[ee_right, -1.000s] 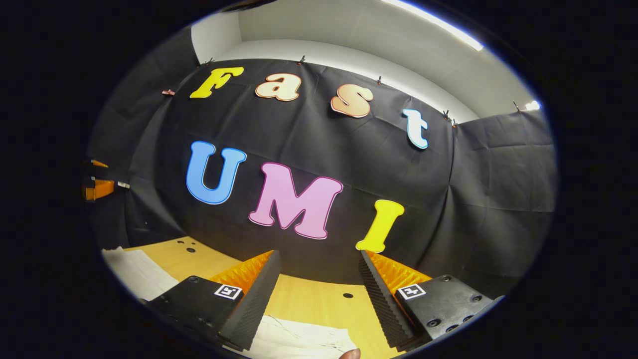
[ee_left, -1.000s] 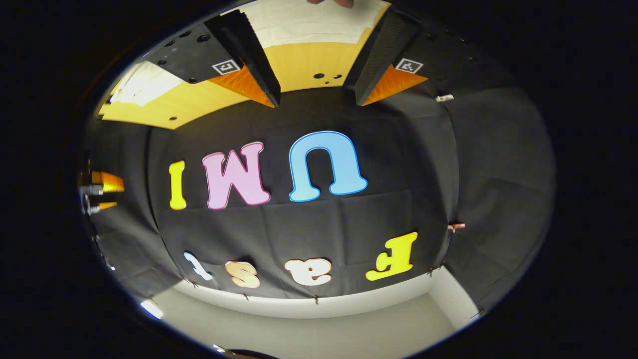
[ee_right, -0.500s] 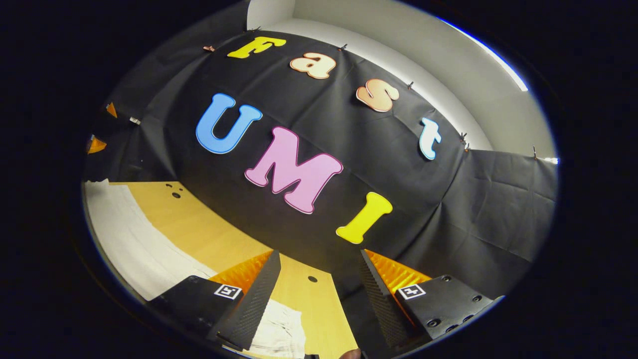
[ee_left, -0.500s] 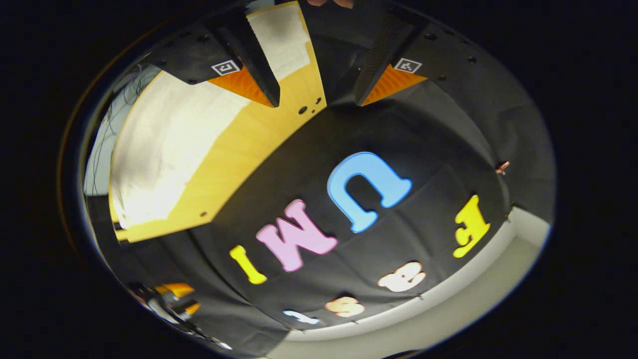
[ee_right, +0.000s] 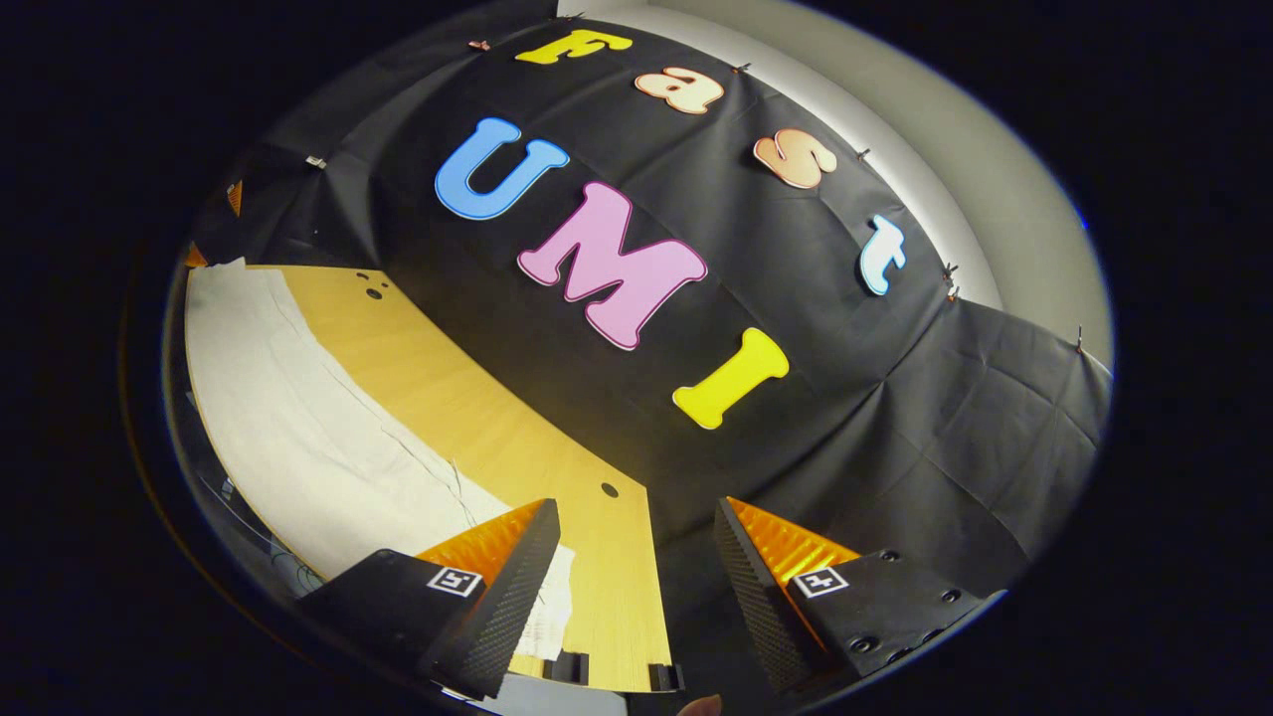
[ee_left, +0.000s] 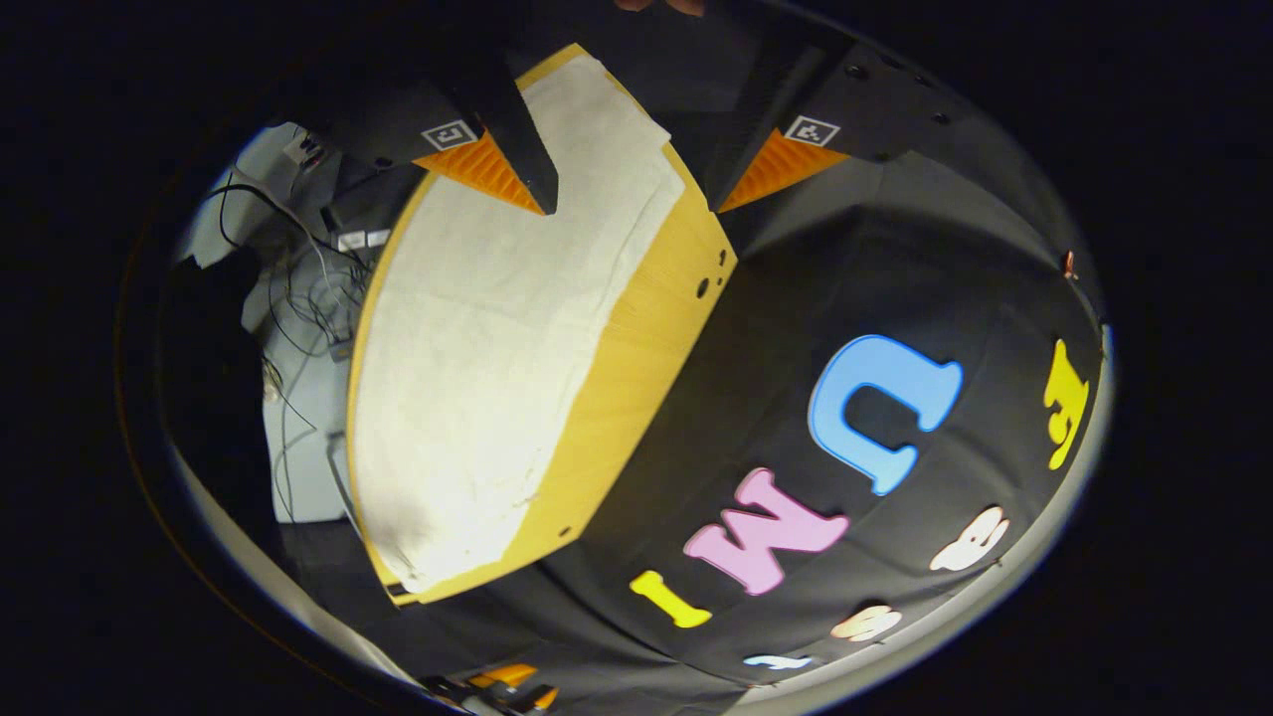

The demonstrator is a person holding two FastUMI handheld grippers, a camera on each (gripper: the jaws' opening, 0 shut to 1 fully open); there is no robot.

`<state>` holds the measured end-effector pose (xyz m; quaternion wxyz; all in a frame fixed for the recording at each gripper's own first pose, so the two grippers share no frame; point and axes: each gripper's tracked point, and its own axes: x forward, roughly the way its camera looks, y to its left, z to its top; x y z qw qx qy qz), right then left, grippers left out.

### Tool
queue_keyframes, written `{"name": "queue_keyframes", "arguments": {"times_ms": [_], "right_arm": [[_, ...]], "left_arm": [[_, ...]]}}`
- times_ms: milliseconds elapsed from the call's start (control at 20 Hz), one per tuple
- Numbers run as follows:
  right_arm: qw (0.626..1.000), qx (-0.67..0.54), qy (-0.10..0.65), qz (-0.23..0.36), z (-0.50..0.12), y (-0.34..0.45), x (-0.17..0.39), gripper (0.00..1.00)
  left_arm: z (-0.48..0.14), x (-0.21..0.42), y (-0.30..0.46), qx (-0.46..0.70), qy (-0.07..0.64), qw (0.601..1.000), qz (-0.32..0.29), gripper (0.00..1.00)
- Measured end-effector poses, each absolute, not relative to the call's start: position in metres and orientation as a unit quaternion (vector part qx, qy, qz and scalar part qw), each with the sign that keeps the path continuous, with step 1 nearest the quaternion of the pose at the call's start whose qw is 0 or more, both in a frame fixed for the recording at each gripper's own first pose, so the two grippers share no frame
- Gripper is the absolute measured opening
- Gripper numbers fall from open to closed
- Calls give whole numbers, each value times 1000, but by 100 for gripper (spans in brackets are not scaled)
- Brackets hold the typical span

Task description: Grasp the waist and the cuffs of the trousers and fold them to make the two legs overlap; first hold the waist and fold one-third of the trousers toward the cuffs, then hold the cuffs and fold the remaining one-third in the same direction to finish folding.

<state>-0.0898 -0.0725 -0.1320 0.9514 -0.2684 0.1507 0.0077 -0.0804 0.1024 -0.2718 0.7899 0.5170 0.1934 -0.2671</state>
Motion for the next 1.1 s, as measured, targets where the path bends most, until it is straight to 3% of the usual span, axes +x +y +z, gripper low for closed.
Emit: {"name": "queue_keyframes", "arguments": {"times_ms": [450,750,1100], "right_arm": [[935,-303,180,35,-162,-72,-108,96],[932,-303,197,38,-175,-73,-118,96],[926,-310,210,46,-189,-72,-121,96]], "left_arm": [[-365,-107,144,596,269,675,-342,95],[-392,-103,166,616,315,635,-344,95],[-389,-95,163,627,309,623,-352,94]]}}
